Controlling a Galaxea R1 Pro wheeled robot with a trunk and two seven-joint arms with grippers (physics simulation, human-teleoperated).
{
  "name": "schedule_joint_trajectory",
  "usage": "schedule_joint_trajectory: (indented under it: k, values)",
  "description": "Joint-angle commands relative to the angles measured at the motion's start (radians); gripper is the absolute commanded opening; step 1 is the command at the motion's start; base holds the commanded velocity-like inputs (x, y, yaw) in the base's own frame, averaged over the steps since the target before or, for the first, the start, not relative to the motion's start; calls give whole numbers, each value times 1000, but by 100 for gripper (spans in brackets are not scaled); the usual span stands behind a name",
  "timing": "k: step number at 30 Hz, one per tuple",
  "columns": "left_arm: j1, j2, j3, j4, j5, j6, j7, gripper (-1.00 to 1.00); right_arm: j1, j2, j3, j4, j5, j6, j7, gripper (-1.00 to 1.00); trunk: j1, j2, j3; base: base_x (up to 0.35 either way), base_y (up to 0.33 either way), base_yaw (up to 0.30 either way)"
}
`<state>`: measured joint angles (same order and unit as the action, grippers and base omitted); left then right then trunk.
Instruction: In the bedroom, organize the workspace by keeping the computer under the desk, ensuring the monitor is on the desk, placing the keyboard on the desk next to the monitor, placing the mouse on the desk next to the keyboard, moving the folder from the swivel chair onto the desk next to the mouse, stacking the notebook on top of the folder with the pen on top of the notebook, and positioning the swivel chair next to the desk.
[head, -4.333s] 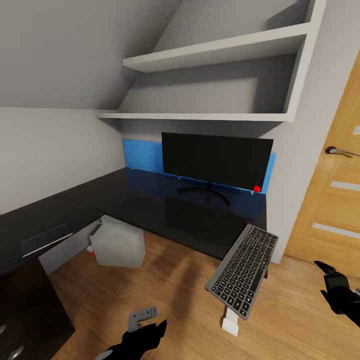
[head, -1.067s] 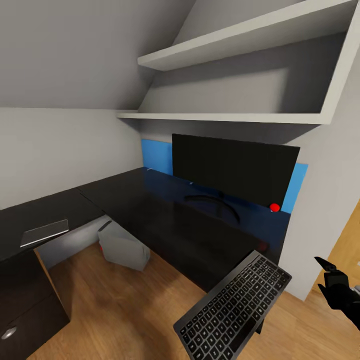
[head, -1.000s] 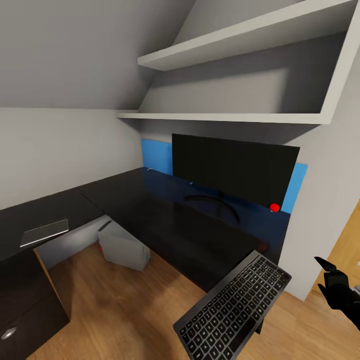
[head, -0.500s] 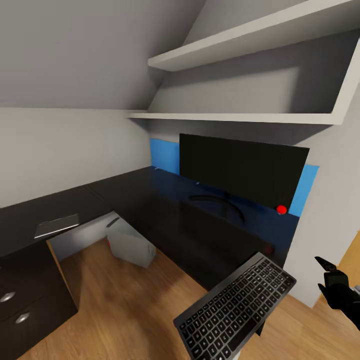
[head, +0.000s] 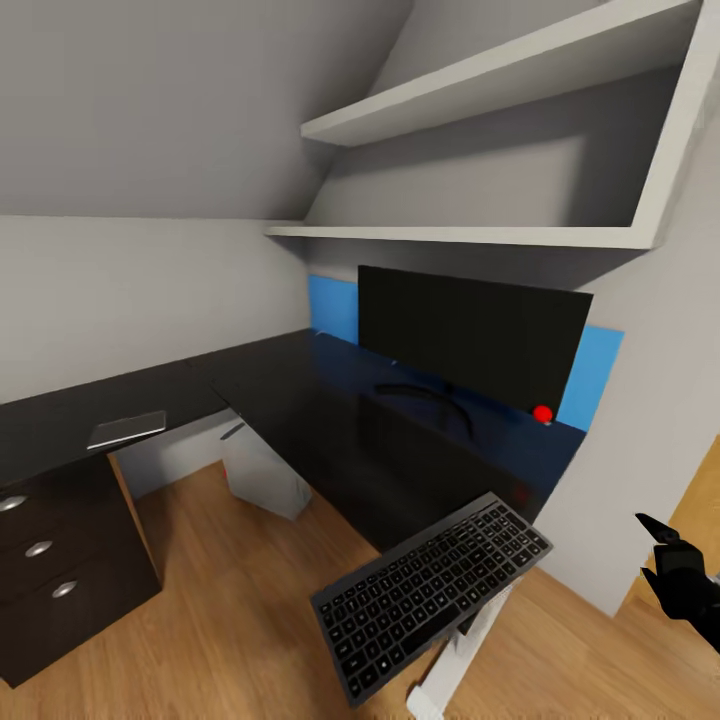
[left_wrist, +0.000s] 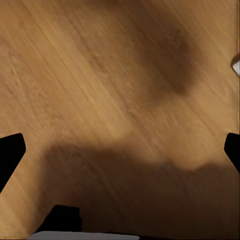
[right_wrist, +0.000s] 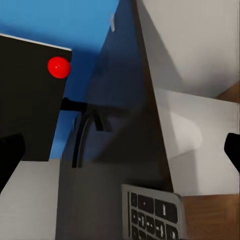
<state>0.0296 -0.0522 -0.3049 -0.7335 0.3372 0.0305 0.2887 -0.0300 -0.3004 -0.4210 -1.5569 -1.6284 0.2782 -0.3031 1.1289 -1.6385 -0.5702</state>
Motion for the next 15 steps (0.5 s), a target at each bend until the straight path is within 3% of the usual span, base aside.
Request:
schedule_joint_trajectory:
  k: [1, 15]
  values:
    - [0, 1, -3, -3, 8, 3, 7, 100, -1, 0, -2, -1, -7, 4, -7, 100, 0, -1, -1, -230, -244, 12]
    - [1, 0, -3, -3, 8, 3, 7, 100, -1, 0, -2, 0, -7, 4, -7, 100, 0, -1, -1, -227, -244, 2]
